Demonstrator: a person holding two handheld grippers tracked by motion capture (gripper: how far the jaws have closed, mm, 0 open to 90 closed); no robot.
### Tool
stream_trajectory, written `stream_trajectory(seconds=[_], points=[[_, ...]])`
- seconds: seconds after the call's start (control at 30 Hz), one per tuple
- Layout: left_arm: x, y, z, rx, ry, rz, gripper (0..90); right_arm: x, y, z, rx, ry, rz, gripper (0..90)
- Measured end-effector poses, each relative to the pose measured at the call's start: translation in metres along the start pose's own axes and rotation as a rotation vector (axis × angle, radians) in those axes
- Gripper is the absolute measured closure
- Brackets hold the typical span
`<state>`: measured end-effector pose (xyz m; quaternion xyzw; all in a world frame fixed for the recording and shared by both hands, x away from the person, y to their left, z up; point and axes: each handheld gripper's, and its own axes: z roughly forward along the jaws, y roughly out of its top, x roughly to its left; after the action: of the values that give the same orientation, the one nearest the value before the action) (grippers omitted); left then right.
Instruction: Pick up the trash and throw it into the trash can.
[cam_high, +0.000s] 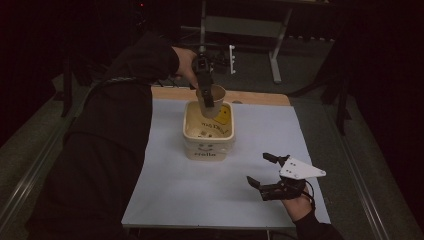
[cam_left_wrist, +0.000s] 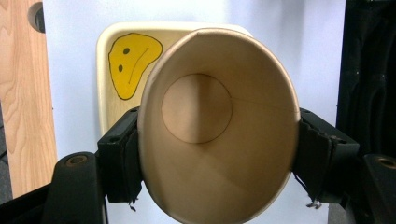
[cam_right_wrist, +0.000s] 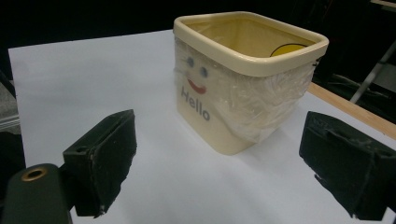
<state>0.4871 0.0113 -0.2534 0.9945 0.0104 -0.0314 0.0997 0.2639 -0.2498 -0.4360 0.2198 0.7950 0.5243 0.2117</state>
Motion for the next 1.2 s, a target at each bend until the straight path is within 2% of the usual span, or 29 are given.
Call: stream_trajectory(seconds=[0.1, 0.6, 0.63, 0.73, 0.8, 0.83, 0.9, 1.0, 1.13, 1.2], points=[[0.001, 0.002, 0.001, 0.013, 0.004, 0.005, 28.5, 0.0, 0.0, 0.0, 0.0, 0.001, 0.0, 10.9], [0.006, 0.001, 0.003, 0.002, 0.014, -0.001, 27.7, 0.0, 0.0, 0.0, -0.002, 0.007, 0.003, 10.9], [0.006, 0.001, 0.004, 0.002, 0.021, 0.0, 26.8, 0.0, 0.0, 0.0, -0.002, 0.008, 0.003, 10.9], [0.012, 0.002, 0.004, -0.021, 0.027, -0.05, 18.8, 0.0, 0.0, 0.0, 0.0, 0.009, 0.004, 10.9], [0.01, 0.001, 0.006, -0.005, 0.048, -0.04, 9.2, 0.0, -0.001, 0.001, 0.002, 0.009, 0.003, 10.9], [0.011, 0.002, 0.008, 0.009, 0.053, -0.045, 1.3, -0.001, -0.001, 0.001, 0.002, 0.01, 0.004, 10.9], [0.013, 0.002, 0.01, 0.012, 0.056, -0.067, 0.4, -0.001, 0.0, 0.001, 0.001, 0.01, 0.005, 10.9], [0.013, 0.001, 0.01, 0.0, 0.064, -0.069, 0.4, -0.001, 0.0, 0.001, 0.003, 0.012, 0.001, 10.9], [0.011, -0.005, 0.01, -0.041, 0.084, -0.07, 0.4, 0.0, 0.0, 0.001, 0.002, 0.013, -0.001, 10.9], [0.01, -0.007, 0.01, -0.057, 0.078, -0.078, 0.4, 0.0, 0.0, 0.001, 0.004, 0.011, -0.002, 10.9]])
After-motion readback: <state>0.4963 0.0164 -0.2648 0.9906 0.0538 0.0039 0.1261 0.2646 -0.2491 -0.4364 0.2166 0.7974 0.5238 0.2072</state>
